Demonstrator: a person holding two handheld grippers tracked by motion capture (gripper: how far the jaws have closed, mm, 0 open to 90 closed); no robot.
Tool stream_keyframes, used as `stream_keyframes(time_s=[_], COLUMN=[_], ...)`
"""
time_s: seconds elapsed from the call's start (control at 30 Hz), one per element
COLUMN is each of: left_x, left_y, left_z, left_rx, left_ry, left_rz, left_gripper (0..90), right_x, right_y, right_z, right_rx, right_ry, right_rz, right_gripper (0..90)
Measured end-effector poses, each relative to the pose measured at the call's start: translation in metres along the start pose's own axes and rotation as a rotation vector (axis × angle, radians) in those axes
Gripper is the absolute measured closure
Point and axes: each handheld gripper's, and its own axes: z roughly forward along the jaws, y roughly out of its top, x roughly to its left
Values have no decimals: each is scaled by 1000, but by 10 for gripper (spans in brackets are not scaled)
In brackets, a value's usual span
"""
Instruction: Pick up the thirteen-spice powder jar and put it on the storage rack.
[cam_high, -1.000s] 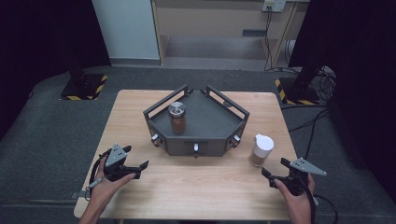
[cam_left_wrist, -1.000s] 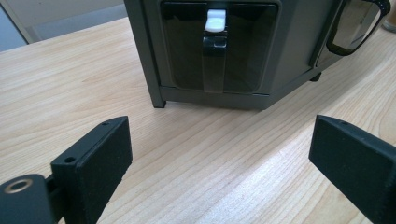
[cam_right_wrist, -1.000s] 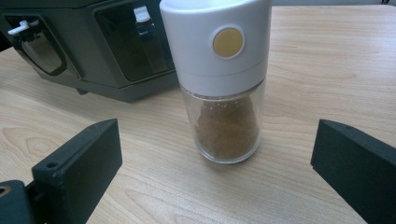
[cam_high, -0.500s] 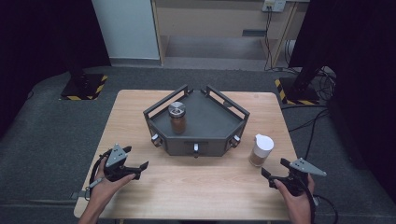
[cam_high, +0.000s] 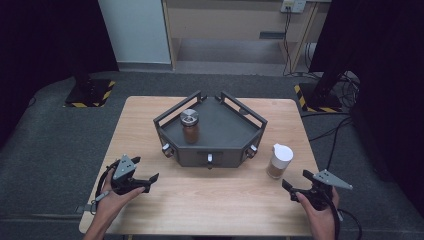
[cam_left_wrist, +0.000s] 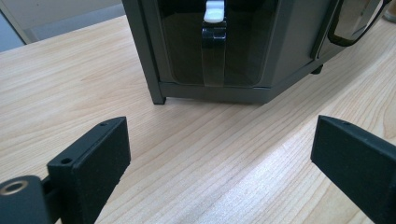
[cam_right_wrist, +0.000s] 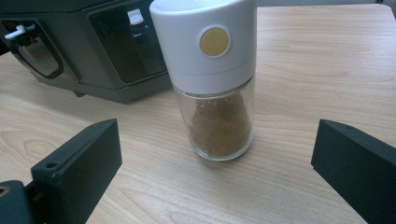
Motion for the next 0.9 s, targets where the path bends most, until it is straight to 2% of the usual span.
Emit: stream_keyframes(time_s=[0.3,0.57,0.67,0.9], left_x=[1,1,1,1], left_y=[2,1,1,2], left_z=[2,1,1,2], left_rx=[13,9,11,13], left_ry=[-3,-5,-6,-8], left_rz=[13,8,6,7], left_gripper=[29,26,26,26], right_x=[1,0,-1,1], right_y=[3,3,3,6], right_z=[0,1,2,6], right_rx=[24,37,39,47], right_ry=[-9,-5,-9,-22], right_rz=[-31,-42,-31,-41], right_gripper=[17,18,18,21])
